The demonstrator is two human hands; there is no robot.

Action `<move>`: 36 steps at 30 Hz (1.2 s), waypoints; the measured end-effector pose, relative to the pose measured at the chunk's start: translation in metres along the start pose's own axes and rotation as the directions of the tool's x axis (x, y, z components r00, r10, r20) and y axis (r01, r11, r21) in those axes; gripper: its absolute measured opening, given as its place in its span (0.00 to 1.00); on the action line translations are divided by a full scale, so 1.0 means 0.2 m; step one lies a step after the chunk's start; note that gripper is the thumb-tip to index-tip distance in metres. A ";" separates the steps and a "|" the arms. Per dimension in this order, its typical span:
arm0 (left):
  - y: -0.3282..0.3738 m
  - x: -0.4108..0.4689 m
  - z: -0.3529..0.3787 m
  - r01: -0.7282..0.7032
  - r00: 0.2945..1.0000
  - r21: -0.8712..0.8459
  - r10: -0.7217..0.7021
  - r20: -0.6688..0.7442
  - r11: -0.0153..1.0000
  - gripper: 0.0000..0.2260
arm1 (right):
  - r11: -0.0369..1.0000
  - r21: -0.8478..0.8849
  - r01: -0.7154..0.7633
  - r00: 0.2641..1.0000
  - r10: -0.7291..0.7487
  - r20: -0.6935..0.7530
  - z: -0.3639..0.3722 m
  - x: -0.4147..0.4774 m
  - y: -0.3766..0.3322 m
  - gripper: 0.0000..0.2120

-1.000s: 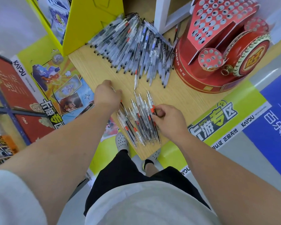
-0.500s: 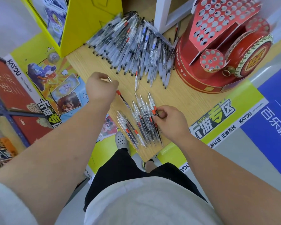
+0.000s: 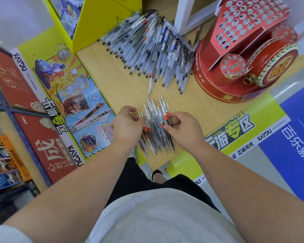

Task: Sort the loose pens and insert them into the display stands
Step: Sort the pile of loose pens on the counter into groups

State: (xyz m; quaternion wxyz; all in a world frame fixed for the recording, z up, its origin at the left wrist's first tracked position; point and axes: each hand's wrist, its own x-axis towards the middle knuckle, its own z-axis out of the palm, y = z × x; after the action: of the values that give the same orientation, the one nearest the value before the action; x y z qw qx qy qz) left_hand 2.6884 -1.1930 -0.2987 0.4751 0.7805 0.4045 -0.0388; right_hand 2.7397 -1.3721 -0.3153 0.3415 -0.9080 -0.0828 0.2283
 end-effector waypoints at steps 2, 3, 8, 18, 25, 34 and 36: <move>0.01 -0.01 -0.01 -0.056 0.998 0.020 0.056 -0.032 0.998 0.11 | 1.000 -0.015 0.002 1.000 -0.002 0.000 0.00 0.01 0.00 0.20; 0.01 -0.01 -0.03 -0.076 0.995 0.021 0.077 -0.062 0.997 0.10 | 1.000 -0.022 0.002 1.000 -0.002 0.001 0.00 0.01 -0.01 0.21; -0.11 -0.07 -0.10 -0.009 0.980 -0.004 0.008 -0.201 1.000 0.11 | 0.999 -0.030 0.028 1.000 -0.028 -0.002 -0.01 0.00 0.00 0.20; -0.12 -0.13 -0.03 0.196 0.980 -0.003 -0.195 -0.042 0.981 0.08 | 0.997 -0.063 0.049 0.998 -0.048 0.028 -0.01 0.02 0.01 0.17; -0.11 -0.17 -0.02 0.276 0.960 -0.061 -0.278 -0.041 0.959 0.11 | 0.996 -0.073 0.049 0.998 -0.046 0.037 -0.01 0.04 -0.01 0.15; -0.11 -0.18 -0.04 0.287 0.952 -0.099 -0.295 -0.082 0.953 0.08 | 0.997 -0.073 0.031 0.998 -0.026 0.059 -0.02 0.04 -0.01 0.18; -0.12 -0.16 -0.05 0.282 0.954 -0.097 -0.290 -0.078 0.954 0.09 | 0.998 -0.068 0.019 0.998 -0.015 0.061 -0.03 0.04 0.00 0.18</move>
State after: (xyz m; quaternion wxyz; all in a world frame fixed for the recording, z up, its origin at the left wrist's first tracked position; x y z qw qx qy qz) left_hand 2.6470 -1.1995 -0.2959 0.4779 0.6939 0.5359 -0.0545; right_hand 2.7499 -1.3734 -0.3133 0.3096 -0.9111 -0.1085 0.2496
